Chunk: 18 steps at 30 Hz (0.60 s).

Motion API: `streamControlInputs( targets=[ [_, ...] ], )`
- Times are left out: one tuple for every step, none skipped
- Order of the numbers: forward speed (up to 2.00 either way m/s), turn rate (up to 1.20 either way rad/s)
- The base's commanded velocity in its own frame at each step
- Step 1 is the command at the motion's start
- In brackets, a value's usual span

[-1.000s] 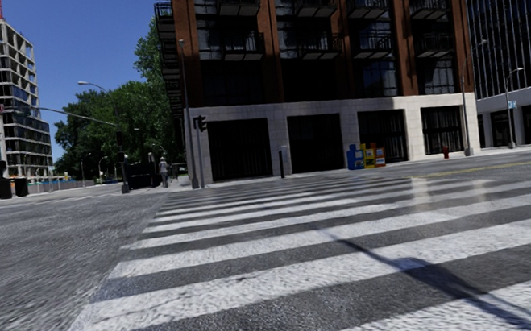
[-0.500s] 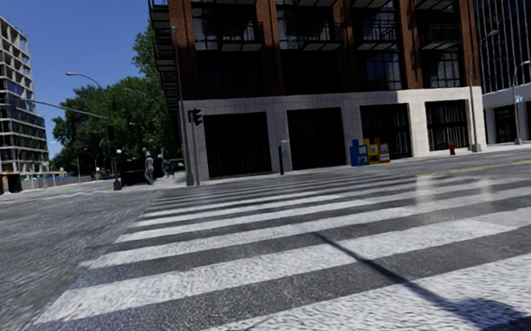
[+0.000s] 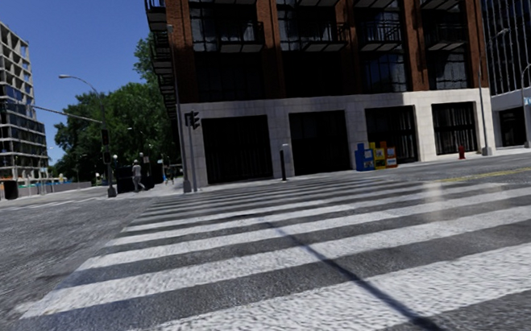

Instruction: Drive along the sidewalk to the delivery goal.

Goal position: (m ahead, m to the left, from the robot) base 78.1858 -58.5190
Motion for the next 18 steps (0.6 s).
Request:
streamControlInputs(
  targets=[
    [2.0,0.0],
    [2.0,0.0],
    [2.0,0.0],
    [2.0,0.0],
    [2.0,0.0],
    [2.0,0.0],
    [2.0,0.0],
    [2.0,0.0],
    [2.0,0.0],
    [2.0,0.0],
    [2.0,0.0],
    [2.0,0.0],
    [2.0,0.0],
    [2.0,0.0],
    [2.0,0.0],
    [2.0,0.0],
    [2.0,0.0],
    [2.0,0.0]
  ],
)
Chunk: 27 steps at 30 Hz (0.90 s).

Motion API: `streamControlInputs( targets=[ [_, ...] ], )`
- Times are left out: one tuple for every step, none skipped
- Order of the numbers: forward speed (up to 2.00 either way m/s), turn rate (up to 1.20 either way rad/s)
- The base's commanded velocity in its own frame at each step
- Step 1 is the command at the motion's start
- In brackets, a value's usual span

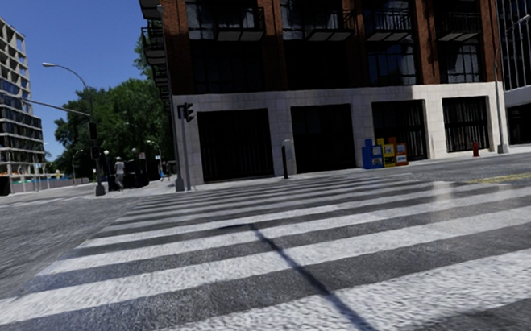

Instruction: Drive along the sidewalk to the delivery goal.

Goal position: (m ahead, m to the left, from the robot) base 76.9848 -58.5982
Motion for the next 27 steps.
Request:
streamControlInputs(
  targets=[
    [2.0,0.0],
    [2.0,0.01],
    [2.0,0.04],
    [2.0,0.04],
    [2.0,0.07],
    [2.0,0.09],
    [2.0,0.1],
    [2.0,0.12],
    [2.0,0.12],
    [2.0,0.12],
    [2.0,0.12],
    [2.0,0.12],
    [2.0,0.12],
    [1.94,0.12],
    [1.89,0.12],
    [1.89,0.12],
    [1.86,0.12],
    [1.79,0.15],
    [1.72,0.25],
    [1.67,0.31],
    [1.6,0.37],
    [1.6,0.37],
    [1.56,0.4],
    [1.53,0.4],
    [1.53,0.41],
    [1.52,0.41],
    [1.5,0.41]
  ],
)
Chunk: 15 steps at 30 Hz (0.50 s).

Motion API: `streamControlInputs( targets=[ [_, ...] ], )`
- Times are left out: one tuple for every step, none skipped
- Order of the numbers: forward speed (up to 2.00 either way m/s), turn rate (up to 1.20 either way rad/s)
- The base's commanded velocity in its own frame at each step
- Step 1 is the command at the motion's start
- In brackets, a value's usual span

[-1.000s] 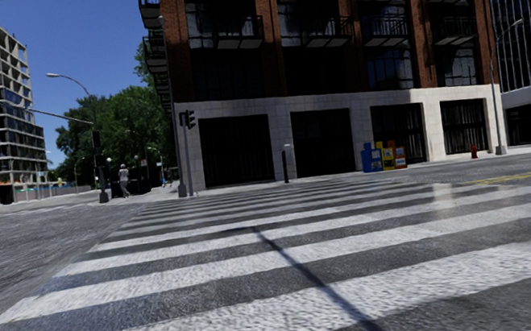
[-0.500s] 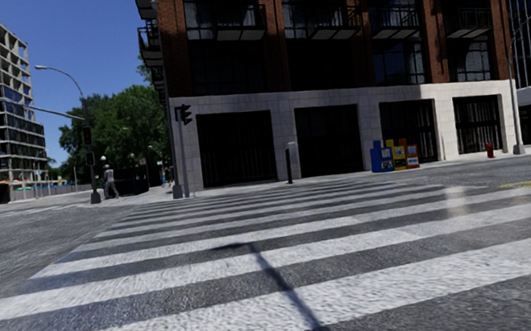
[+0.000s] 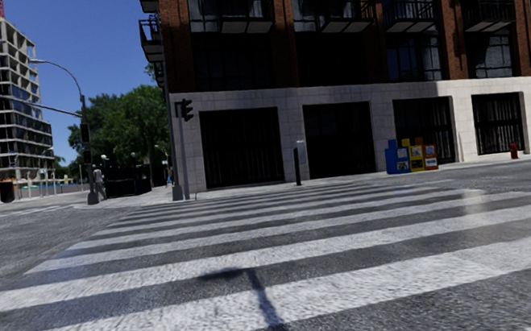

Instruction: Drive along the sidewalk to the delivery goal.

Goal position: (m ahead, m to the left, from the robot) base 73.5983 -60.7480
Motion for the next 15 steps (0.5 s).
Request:
streamControlInputs(
  targets=[
    [1.48,0.41],
    [1.48,0.41],
    [1.46,0.41],
    [1.45,0.41],
    [1.43,0.41],
    [1.42,0.41],
    [1.41,0.41],
    [1.41,0.41],
    [1.41,0.41],
    [1.41,0.41],
    [1.41,0.4],
    [1.41,0.21],
    [1.41,0.01],
    [1.41,0.01],
    [1.41,0.0]
  ],
)
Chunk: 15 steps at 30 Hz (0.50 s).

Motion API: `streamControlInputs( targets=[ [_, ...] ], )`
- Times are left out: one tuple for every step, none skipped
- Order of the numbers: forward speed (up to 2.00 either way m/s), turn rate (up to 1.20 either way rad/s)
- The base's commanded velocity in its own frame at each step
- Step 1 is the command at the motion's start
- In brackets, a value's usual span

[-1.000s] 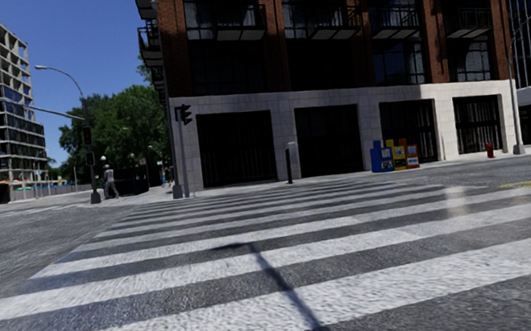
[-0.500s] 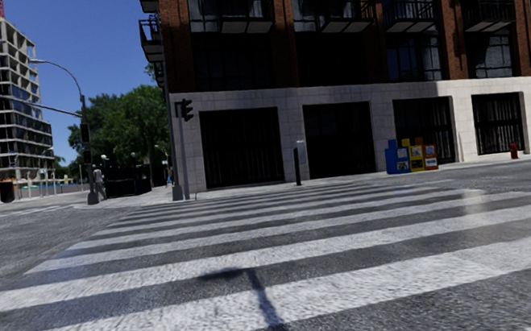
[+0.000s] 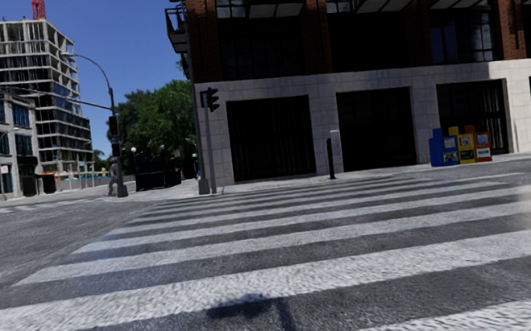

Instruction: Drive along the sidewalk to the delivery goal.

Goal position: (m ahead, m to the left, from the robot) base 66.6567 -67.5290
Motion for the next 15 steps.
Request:
streamControlInputs(
  targets=[
    [1.41,0.0],
    [1.41,0.0],
    [1.41,0.0],
    [1.41,0.0],
    [1.41,0.0],
    [1.41,0.0],
    [1.41,0.0],
    [1.41,0.0],
    [1.41,0.0],
    [1.41,0.0],
    [1.41,0.0],
    [1.41,0.0],
    [1.41,0.0],
    [1.41,0.0],
    [1.41,0.0]
  ],
)
